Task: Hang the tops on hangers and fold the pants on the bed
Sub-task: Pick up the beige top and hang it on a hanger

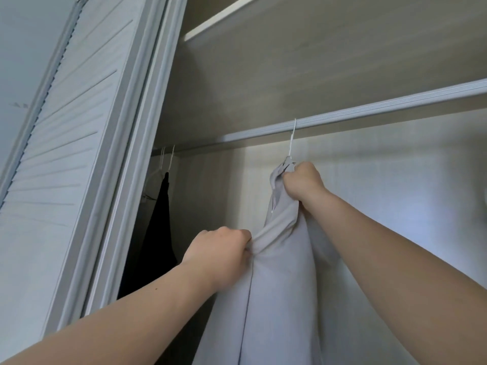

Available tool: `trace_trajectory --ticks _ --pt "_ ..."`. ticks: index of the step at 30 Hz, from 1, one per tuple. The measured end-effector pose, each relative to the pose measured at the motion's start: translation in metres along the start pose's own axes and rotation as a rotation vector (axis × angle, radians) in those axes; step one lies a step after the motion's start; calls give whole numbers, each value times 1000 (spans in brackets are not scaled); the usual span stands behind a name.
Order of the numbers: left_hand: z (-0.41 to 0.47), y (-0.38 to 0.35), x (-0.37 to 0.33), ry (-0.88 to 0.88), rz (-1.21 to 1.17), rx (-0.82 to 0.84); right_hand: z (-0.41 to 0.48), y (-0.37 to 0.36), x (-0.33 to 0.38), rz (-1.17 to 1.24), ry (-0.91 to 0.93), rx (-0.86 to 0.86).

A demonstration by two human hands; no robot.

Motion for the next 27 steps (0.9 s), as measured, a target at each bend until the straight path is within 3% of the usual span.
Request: trace_trajectory --ticks 4,9,18,22,27 --pt "-9 -2 18 8 37 24 -42 -9 4 -486 71 133" --pt "-22 -7 37 34 17 53 -86 -2 25 -727 262 24" --pt "-27 -5 51 77 110 88 -92 -23 57 -499 542 -9" --pt "-25 1 64 102 250 84 -76 -41 41 -218 523 -4" --pt "-15 11 78 119 380 55 -50 -74 18 -41 479 7"
Point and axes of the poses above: each hand's wrist, its own z-axis towards the middle knuckle, its own y-axis out of the back of the hand, x = y × z, the point moved 8 cm from there along z, towards the middle knuckle, and after that the axes turned 9 degrees about z, right-handed, at the moved point
